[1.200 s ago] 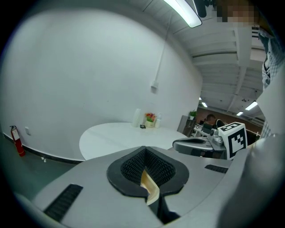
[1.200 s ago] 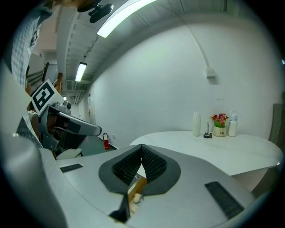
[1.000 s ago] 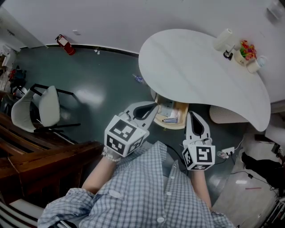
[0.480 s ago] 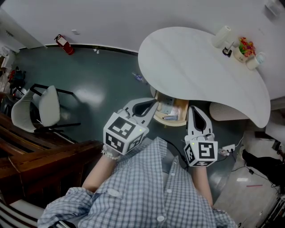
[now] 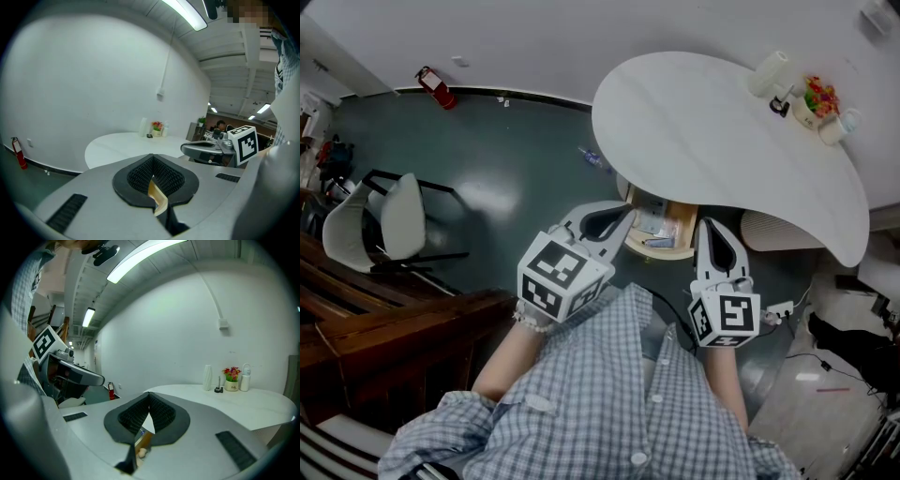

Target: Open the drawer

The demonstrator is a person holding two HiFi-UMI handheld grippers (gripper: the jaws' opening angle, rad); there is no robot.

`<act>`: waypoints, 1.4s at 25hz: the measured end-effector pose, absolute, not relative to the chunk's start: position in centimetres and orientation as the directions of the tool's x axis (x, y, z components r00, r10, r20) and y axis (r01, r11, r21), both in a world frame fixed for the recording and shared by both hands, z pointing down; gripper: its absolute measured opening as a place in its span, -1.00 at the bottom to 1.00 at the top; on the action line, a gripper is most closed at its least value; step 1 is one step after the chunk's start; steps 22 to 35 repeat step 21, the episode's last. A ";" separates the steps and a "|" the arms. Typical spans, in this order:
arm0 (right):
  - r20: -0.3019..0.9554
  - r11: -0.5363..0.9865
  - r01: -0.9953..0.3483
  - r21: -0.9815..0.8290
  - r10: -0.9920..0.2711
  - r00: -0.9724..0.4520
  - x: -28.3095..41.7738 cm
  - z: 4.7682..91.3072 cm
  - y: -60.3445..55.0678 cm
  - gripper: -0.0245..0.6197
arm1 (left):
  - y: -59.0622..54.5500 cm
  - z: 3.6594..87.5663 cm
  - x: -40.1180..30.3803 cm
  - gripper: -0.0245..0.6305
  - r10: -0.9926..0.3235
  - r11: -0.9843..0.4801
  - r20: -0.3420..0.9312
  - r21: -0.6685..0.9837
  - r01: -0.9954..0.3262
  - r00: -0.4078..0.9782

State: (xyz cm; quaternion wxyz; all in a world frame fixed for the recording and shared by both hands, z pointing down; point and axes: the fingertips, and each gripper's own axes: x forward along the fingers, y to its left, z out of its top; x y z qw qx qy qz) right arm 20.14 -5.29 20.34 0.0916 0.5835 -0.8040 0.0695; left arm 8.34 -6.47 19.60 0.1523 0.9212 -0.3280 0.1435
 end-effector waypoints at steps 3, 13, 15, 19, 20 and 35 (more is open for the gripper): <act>0.231 0.310 -0.951 -0.007 -0.925 -0.303 20.2 20.4 -5.1 -0.90 | -6.3 19.6 8.4 -0.93 -0.561 -0.739 0.365 0.184 -0.648 0.743; 0.239 0.317 -0.948 -0.008 -0.920 -0.309 19.9 20.7 -4.6 -0.90 | -5.8 19.8 8.1 -0.93 -0.564 -0.733 0.373 0.183 -0.655 0.736; 0.237 0.315 -0.949 -0.010 -0.921 -0.309 19.9 20.7 -4.6 -0.90 | -5.7 19.7 8.1 -0.93 -0.564 -0.734 0.373 0.182 -0.654 0.737; 0.236 0.320 -0.947 -0.010 -0.920 -0.313 19.9 20.9 -4.4 -0.90 | -5.4 19.9 8.1 -0.93 -0.565 -0.735 0.371 0.181 -0.654 0.737; 0.235 0.322 -0.947 -0.010 -0.920 -0.315 19.9 20.9 -4.4 -0.90 | -5.4 20.0 8.1 -0.93 -0.565 -0.735 0.371 0.181 -0.654 0.737; 0.235 0.323 -0.946 -0.010 -0.919 -0.317 19.9 21.0 -4.3 -0.90 | -5.4 20.0 8.2 -0.93 -0.565 -0.734 0.371 0.181 -0.654 0.737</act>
